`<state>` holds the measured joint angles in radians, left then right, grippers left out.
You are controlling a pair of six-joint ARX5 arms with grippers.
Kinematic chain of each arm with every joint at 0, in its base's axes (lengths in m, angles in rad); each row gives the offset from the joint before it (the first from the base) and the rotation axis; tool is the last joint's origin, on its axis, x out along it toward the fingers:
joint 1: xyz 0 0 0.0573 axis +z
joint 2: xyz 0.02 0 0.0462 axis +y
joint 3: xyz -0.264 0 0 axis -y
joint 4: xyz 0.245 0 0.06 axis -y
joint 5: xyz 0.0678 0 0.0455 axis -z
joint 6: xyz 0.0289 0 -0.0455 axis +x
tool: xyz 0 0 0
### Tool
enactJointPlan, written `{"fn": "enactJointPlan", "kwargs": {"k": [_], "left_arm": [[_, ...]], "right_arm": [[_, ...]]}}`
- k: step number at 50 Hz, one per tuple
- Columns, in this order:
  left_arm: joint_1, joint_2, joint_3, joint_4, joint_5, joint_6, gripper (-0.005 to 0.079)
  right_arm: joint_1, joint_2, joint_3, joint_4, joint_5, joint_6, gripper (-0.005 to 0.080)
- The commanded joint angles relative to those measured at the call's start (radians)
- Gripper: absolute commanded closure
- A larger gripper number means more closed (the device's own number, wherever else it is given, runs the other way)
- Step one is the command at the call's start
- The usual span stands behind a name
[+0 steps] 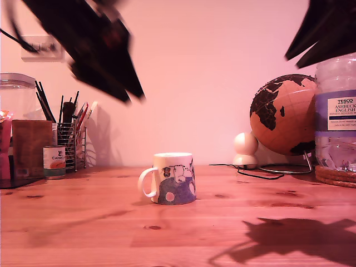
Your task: Lift the coffee cup and remove the coffee capsule that is hidden under it
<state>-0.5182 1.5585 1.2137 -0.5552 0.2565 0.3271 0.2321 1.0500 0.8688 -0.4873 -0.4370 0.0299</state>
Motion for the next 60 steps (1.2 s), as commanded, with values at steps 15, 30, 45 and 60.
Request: {"fn": "enactJointPlan", "kwargs": {"k": [15, 30, 45, 60], "left_arm": [[0.001, 0.285, 0.249, -0.142, -0.078, 0.021, 0.0291], [-0.002, 0.409, 0.366, -0.218, -0.079, 0.020, 0.0291], [-0.002, 0.478, 0.377, -0.215, -0.081, 0.010, 0.0292], [-0.001, 0.508, 0.377, -0.183, -0.082, -0.010, 0.0292]], "right_arm": [[0.043, 0.037, 0.006, 0.025, 0.029, -0.032, 0.0553], [0.043, 0.037, 0.006, 0.040, 0.029, -0.039, 0.0554], [0.043, 0.037, 0.006, 0.072, 0.029, -0.039, 0.0555], [0.043, 0.037, 0.006, 0.079, 0.029, -0.039, 0.0555]]}}
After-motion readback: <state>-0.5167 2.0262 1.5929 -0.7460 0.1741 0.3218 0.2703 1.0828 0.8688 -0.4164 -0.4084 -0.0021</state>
